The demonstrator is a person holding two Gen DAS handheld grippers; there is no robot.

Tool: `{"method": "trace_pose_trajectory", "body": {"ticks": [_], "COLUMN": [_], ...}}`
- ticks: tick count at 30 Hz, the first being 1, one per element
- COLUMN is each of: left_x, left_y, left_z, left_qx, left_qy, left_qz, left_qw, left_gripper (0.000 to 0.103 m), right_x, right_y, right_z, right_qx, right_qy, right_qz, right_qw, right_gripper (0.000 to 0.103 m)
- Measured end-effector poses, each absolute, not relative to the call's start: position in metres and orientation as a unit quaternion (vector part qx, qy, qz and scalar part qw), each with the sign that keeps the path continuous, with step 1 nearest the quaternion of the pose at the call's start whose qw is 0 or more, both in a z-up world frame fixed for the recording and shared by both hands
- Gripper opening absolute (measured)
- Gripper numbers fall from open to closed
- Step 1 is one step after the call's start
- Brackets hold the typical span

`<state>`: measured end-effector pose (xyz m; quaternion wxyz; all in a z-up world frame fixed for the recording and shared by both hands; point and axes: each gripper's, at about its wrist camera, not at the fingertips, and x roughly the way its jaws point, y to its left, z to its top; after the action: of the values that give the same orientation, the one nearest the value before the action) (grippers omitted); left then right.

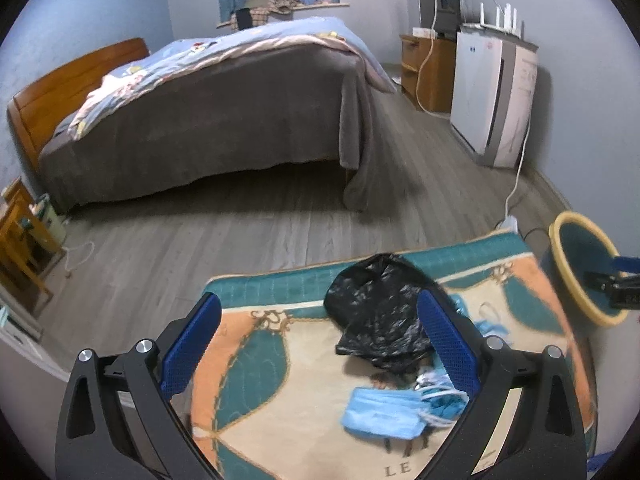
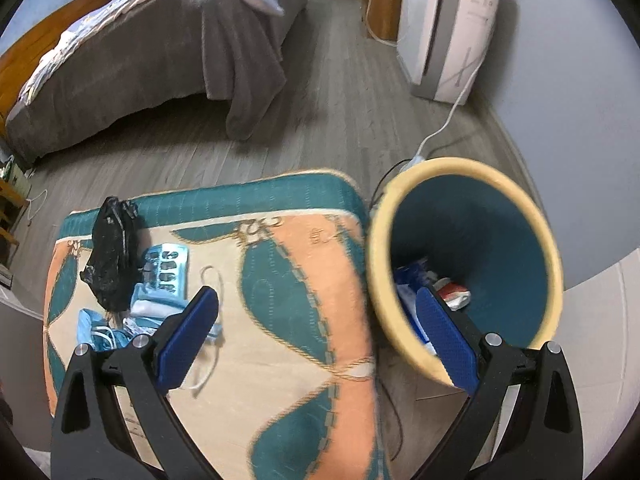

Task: Collect trash
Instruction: 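Move both open tools back over the black bag and masks, then grasp the black plastic bag with left tool while right tool grasps a blue mask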

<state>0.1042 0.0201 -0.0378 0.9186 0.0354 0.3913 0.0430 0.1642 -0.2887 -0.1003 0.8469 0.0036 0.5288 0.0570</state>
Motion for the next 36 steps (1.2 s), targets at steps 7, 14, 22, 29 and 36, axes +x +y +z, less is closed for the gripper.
{"method": "trace_pose_trajectory", "body": {"ticks": [7, 14, 22, 29, 36], "left_x": [0.11, 0.12, 0.137, 0.157, 0.173], "left_y": [0.045, 0.069, 0.056, 0.036, 0.023], "left_z": [-0.048, -0.057, -0.081, -0.114, -0.136], "left_qx": [0.011, -0.029, 0.002, 0.015, 0.012], "left_qy": [0.413, 0.43, 0.453, 0.486, 0.508], "left_qz": [0.044, 0.059, 0.049, 0.022, 0.0], "left_qw": [0.909, 0.901, 0.89, 0.874, 0.862], "left_gripper": [0.097, 0.097, 0.097, 0.097, 0.097], "right_x": [0.165, 0.161, 0.159, 0.17, 0.19], "right_y": [-0.232, -0.186, -0.157, -0.158, -0.173], "right_z": [-0.118, -0.134, -0.161, -0.173, -0.162], "right_qx": [-0.049, -0.09, -0.138, -0.13, -0.081], "right_qy": [0.542, 0.547, 0.561, 0.585, 0.601], "right_qz": [0.111, 0.171, 0.206, 0.225, 0.225], "right_qw": [0.831, 0.815, 0.79, 0.768, 0.763], "right_gripper": [0.097, 0.097, 0.097, 0.039, 0.012]}}
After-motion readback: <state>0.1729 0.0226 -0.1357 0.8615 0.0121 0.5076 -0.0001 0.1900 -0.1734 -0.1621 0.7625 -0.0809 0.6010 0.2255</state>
